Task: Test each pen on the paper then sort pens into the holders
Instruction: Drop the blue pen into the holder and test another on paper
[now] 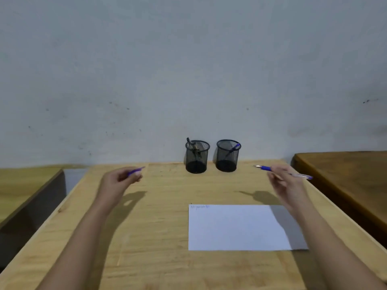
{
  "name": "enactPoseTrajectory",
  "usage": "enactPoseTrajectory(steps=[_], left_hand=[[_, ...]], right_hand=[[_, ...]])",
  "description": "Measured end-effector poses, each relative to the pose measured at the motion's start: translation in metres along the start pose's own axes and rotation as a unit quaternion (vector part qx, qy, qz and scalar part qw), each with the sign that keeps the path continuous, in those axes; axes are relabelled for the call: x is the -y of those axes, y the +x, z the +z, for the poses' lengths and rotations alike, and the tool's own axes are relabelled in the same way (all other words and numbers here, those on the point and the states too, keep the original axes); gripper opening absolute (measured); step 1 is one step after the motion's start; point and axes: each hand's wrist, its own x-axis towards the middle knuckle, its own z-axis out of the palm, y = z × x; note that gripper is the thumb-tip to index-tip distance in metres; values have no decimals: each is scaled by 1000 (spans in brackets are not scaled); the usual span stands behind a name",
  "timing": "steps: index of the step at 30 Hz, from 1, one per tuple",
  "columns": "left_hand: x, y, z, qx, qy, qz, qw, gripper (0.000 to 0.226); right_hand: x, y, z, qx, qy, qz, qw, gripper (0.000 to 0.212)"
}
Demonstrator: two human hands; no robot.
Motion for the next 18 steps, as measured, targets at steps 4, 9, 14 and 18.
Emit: enactPoseTrajectory(steps=[4, 9, 14, 18], left_hand=[[16, -23, 70, 106, -17, -58, 993, 8], [41, -24, 97, 151, 145, 19, 978, 12], [44, -19, 101, 144, 190, 48, 970, 24], [32, -31, 100, 135, 202, 79, 967, 37]], right_hand=[[-48, -9, 31, 43, -32, 63, 997, 11], [-71, -12, 36, 69, -152, 56, 984, 4], [-79, -13, 47, 55, -207, 63, 975, 16], [-86, -17, 58, 66, -180, 73, 979, 24]])
